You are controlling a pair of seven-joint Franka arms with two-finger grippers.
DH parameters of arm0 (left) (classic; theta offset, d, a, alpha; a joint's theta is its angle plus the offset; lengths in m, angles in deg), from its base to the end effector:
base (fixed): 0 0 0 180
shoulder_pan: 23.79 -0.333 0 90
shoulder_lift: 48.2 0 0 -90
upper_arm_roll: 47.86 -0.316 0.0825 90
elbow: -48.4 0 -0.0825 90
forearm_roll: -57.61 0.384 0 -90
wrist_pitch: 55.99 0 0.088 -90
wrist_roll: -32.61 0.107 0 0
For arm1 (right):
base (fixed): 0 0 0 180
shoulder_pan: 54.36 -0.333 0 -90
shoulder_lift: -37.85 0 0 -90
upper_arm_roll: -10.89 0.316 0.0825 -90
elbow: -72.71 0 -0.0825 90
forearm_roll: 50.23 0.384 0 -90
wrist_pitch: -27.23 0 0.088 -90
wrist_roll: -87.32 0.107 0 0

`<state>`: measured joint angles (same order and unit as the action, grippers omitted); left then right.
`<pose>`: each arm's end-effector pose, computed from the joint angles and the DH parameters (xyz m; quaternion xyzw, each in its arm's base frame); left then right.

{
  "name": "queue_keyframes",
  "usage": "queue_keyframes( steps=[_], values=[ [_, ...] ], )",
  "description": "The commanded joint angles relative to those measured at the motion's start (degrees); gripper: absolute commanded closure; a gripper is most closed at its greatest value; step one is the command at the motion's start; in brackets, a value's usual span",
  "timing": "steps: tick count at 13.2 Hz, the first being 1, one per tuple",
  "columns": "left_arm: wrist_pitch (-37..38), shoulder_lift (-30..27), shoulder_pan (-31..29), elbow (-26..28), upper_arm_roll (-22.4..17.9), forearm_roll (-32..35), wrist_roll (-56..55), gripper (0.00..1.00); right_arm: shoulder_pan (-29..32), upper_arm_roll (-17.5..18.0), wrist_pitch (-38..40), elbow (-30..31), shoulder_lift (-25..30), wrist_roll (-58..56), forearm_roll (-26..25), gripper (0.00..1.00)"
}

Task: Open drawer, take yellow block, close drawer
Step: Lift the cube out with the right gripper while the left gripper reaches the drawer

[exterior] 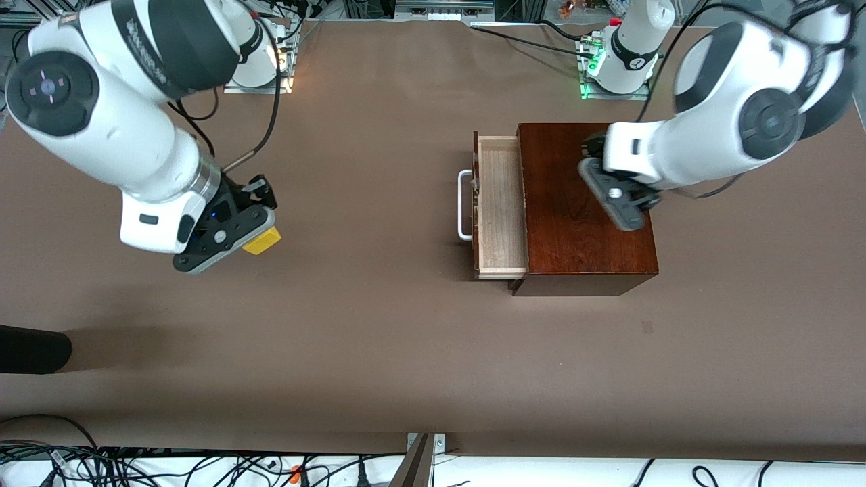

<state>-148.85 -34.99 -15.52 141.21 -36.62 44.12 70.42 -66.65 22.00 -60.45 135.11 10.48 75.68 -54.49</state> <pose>0.5664 -0.2160 0.4771 0.8725 -0.4552 -0.0883 0.1541 0.6444 0.2327 0.5536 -0.9567 -0.2905 0.0150 0.0058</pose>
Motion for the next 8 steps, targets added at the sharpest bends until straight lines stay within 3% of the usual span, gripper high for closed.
queue_keyframes(
  steps=[1, 4, 8],
  values=[
    [-5.81, 4.71, -0.18, -2.47, 6.83, -1.71, 4.2, 0.0, 0.6, -3.63, -9.68, 24.36, 13.1, 3.01, 2.59, 0.89],
    [-15.92, 9.19, 0.78, -2.47, 12.48, -1.01, 4.28, 0.0, 1.91, -5.57, -17.14, 35.37, 13.83, 7.42, 2.51, 0.89],
    [-26.39, 15.08, 10.34, -5.97, 12.32, 3.36, 8.77, 0.0, 2.44, -6.63, -26.04, 43.66, 12.34, 7.33, -2.58, 0.88]
  ],
)
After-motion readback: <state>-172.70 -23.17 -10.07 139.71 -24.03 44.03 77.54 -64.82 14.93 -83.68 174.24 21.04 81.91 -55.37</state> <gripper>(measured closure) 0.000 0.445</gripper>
